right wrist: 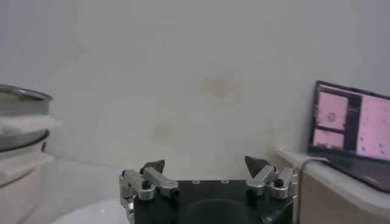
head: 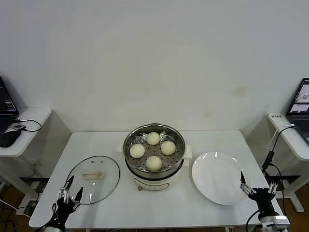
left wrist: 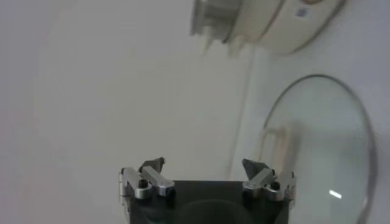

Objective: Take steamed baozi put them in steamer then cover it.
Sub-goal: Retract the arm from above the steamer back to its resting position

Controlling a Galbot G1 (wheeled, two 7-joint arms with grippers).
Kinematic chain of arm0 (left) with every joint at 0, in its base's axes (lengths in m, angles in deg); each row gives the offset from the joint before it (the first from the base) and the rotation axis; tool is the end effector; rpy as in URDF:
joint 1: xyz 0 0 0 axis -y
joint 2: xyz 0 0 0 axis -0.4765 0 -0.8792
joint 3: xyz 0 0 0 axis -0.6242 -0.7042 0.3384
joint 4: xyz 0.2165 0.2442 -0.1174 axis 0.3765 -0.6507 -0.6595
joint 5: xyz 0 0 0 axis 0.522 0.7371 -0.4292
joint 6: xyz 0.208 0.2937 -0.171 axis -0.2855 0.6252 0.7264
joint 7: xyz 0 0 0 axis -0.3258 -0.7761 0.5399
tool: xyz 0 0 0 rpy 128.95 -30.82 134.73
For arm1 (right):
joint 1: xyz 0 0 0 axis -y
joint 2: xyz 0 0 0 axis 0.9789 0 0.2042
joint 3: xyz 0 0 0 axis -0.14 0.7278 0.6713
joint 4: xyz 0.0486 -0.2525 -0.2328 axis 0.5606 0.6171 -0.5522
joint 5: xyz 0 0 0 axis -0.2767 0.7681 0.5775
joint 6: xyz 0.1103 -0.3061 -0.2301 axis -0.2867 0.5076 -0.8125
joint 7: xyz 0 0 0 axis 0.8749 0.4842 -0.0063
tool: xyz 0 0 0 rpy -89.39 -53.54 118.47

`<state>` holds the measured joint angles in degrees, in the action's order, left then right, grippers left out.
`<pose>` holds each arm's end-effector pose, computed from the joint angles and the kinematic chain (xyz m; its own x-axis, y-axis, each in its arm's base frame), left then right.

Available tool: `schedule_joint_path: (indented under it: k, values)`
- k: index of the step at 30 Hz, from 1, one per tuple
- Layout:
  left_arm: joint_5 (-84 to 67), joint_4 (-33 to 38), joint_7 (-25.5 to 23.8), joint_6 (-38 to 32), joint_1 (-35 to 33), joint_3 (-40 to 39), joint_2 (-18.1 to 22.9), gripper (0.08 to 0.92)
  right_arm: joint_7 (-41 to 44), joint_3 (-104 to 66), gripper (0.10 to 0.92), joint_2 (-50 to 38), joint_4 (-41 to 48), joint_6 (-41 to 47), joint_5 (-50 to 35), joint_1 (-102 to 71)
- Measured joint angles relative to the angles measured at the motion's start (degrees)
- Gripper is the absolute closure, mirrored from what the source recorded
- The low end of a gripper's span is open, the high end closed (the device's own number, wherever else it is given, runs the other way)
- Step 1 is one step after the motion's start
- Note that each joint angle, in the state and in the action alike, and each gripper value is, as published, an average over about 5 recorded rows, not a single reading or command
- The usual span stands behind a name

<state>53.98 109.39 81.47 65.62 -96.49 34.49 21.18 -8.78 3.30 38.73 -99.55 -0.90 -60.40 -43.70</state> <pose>0.1904 0.1750 -0.3973 -0.9914 0.0849 0.0995 0.1073 0.0927 0.9899 0.1929 -0.1727 -0.3473 -0.9900 0.1374 0.0305 0.1294 0.9739 -0.1863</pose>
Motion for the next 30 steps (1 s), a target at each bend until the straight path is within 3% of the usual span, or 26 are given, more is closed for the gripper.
schedule_joint_path:
  k: [30]
  values:
    - [5.3, -14.6, -1.8, 0.4, 16.6, -8.0, -4.1, 0.177, -0.9, -2.2, 0.202, 4.6, -0.4, 0.4, -0.4, -3.0]
